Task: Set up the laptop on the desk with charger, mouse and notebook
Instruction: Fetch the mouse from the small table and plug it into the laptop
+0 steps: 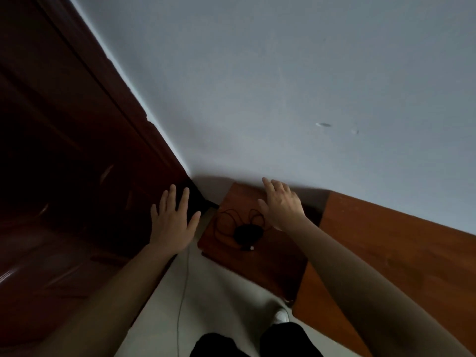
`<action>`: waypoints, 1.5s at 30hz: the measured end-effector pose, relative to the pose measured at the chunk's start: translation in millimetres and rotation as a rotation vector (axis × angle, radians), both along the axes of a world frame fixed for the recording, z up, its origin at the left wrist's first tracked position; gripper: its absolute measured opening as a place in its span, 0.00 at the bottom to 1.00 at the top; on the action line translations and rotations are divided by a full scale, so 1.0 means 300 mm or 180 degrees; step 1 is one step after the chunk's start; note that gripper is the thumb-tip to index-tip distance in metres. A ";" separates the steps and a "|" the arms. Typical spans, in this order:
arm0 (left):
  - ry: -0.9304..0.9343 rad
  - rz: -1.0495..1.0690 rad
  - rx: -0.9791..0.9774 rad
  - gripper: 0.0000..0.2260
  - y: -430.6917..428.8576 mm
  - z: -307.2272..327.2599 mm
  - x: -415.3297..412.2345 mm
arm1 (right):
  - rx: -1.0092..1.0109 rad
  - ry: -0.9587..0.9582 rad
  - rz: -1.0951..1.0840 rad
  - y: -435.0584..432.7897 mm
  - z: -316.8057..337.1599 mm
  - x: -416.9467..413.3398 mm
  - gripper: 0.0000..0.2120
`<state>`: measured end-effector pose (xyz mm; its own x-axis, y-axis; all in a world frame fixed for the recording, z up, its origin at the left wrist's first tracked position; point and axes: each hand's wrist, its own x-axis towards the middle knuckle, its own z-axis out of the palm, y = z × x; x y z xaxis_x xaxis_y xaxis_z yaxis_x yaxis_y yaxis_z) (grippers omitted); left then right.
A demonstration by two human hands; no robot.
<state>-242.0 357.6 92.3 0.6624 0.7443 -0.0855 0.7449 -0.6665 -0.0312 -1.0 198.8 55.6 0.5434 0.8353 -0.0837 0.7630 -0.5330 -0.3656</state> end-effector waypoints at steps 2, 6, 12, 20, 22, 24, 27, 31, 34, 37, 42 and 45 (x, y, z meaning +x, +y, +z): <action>0.0070 -0.0062 -0.0099 0.32 0.056 -0.049 0.024 | -0.0078 0.0059 -0.0180 -0.009 -0.051 -0.001 0.32; 0.0366 -0.0484 -0.0222 0.32 0.174 -0.152 0.132 | -0.0200 0.0172 -0.0664 -0.027 -0.137 0.042 0.31; 0.0506 -0.1091 -0.0481 0.32 0.260 -0.350 0.258 | -0.0485 0.0424 -0.1375 -0.041 -0.265 -0.013 0.30; 0.0294 -0.0725 -0.1444 0.29 0.271 -0.711 0.185 | -0.0390 0.0708 -0.1691 0.052 -0.582 -0.235 0.24; 0.0035 -0.0135 -0.1690 0.26 0.262 -0.791 0.143 | -0.0301 0.0763 -0.1739 0.096 -0.665 -0.291 0.22; 0.0000 0.0262 -0.1825 0.21 0.250 -0.871 0.102 | -0.0221 0.0894 -0.1985 0.125 -0.744 -0.339 0.18; 0.0394 0.0469 -0.2002 0.20 0.226 -0.950 0.065 | -0.0178 0.1131 -0.2449 0.131 -0.824 -0.380 0.14; 0.0602 0.0713 -0.2019 0.27 0.176 -0.998 0.070 | 0.0134 0.1086 -0.2414 0.130 -0.875 -0.365 0.16; 0.0474 0.0925 -0.2036 0.26 0.152 -1.010 0.097 | 0.0420 0.0898 -0.1890 0.151 -0.871 -0.317 0.21; 0.0284 0.1054 -0.2083 0.20 0.144 -1.021 0.113 | 0.0198 0.0719 -0.1272 0.172 -0.865 -0.269 0.27; -0.0069 0.1326 -0.2001 0.11 0.147 -1.034 0.102 | -0.0410 0.0815 -0.0423 0.201 -0.867 -0.215 0.35; -0.0210 0.1297 -0.1882 0.11 0.150 -1.029 0.079 | -0.0546 0.0727 -0.0510 0.207 -0.869 -0.215 0.35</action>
